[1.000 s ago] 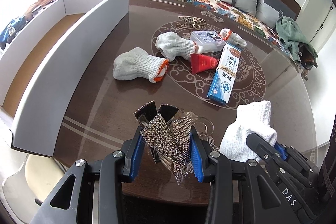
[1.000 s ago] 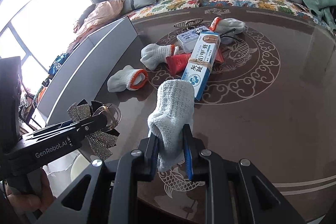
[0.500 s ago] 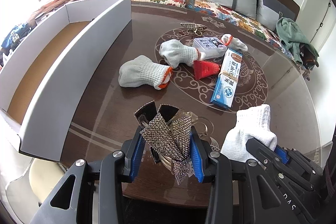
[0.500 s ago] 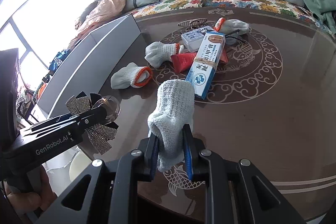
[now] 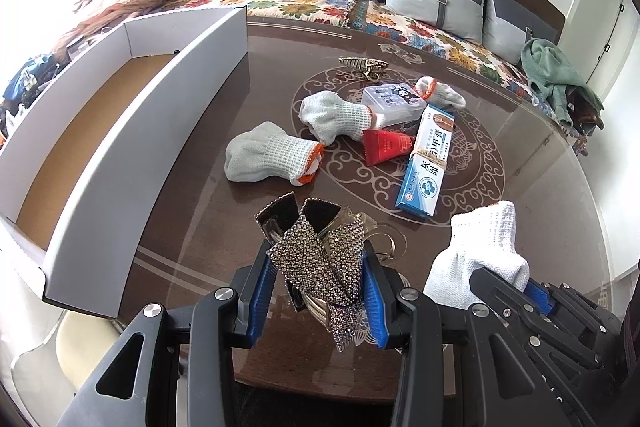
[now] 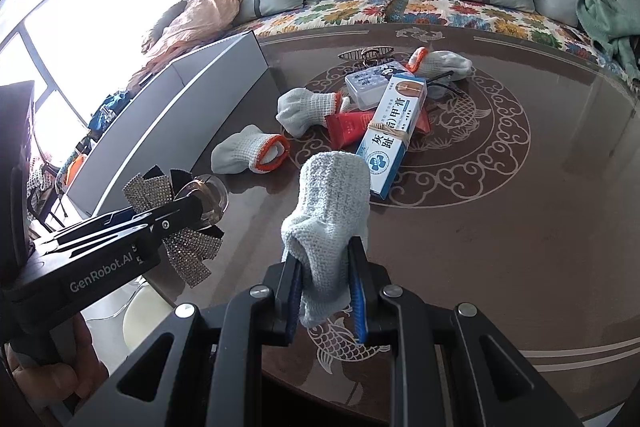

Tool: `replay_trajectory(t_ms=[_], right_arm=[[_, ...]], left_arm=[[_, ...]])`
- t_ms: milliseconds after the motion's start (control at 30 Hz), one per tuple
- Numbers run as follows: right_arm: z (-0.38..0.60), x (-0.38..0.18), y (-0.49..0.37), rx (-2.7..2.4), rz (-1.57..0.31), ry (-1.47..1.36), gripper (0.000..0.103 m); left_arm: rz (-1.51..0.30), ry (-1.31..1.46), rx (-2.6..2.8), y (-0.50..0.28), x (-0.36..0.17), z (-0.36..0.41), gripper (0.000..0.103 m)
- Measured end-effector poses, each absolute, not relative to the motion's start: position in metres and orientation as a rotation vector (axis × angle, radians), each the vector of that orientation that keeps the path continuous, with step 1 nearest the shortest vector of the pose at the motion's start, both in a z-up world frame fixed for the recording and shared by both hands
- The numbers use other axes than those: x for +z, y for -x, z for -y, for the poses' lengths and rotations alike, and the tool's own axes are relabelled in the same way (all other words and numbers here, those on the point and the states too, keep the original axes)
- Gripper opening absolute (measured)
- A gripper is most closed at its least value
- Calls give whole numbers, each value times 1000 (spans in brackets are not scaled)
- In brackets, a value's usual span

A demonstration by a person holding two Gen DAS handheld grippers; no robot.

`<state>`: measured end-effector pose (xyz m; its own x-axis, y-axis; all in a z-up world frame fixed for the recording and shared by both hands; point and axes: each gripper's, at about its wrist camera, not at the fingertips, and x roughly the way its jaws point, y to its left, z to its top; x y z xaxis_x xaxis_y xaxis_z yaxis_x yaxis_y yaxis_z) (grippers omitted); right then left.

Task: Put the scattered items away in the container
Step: 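Lift the white glove with the right gripper while the left gripper holds the bow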

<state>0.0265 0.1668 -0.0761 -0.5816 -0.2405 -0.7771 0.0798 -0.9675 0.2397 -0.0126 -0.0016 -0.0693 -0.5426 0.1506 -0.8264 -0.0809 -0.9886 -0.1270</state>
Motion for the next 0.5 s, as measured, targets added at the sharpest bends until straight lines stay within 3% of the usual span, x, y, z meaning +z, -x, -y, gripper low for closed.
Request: replay_trajectory(t_ms=[500], right_arm=[[-128,-63,-3,-2580,198,-1343,21]], left_arm=[[267,1455,2624,26,-58,49,40]])
